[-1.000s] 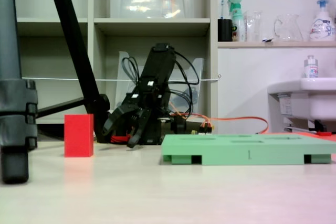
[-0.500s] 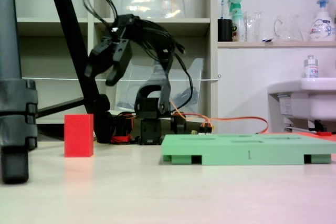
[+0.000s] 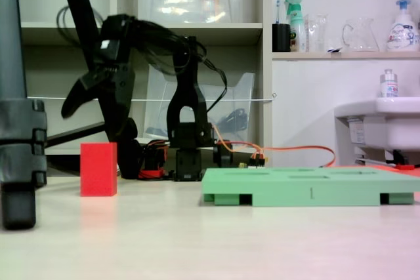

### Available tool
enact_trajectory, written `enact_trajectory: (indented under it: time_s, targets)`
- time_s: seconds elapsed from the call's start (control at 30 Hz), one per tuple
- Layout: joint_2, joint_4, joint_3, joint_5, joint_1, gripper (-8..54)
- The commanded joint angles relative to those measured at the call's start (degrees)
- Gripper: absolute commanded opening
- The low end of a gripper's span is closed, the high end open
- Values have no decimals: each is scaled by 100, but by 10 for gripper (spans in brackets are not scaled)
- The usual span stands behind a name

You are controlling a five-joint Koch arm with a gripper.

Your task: Put the square block into the corresponding hole

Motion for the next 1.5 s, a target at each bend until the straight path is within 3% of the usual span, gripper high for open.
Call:
enact_trajectory:
  time_s: [0.0, 0.7, 1.23, 1.47]
  targets:
    - [-53, 97, -431, 35, 62, 521]
    - [-193, 281, -686, 580, -483, 520]
    - [-1169, 272, -650, 791, -519, 519]
    - [-1608, 290, -633, 1063, -615, 487]
